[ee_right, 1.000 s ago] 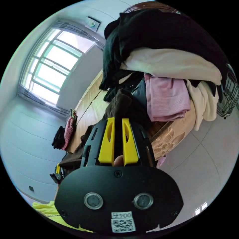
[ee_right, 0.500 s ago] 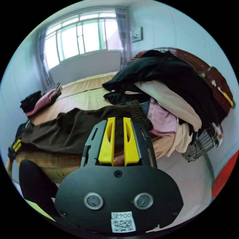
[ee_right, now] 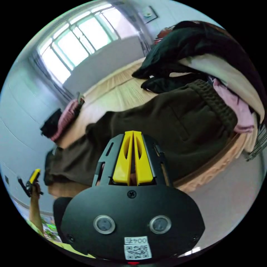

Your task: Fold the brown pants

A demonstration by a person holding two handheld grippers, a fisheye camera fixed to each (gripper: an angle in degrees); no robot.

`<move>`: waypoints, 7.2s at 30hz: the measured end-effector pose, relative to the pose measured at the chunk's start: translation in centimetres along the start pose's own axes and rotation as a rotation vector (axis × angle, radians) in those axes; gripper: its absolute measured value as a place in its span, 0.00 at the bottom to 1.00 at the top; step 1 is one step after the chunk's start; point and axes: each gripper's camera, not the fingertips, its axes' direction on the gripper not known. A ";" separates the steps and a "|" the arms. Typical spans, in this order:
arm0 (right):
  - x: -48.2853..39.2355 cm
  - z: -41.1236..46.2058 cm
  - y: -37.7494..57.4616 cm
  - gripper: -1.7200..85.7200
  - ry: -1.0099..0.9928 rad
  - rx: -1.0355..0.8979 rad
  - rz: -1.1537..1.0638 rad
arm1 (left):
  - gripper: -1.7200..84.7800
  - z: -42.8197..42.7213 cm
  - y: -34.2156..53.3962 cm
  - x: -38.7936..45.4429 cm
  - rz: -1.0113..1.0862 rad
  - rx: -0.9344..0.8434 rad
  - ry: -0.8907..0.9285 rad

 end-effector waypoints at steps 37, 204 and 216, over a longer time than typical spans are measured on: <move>14.8 6.9 3.5 0.01 -0.435 -0.046 0.210 | 0.08 33.1 -53.7 27.9 0.563 -0.688 0.838; -25.3 2.6 18.8 0.01 0.271 -0.102 -0.842 | 0.02 14.1 28.0 4.1 -0.538 -0.040 0.158; -21.2 0.3 19.6 0.01 0.144 -0.093 -0.809 | 0.02 19.6 23.6 5.1 -0.455 -0.261 0.150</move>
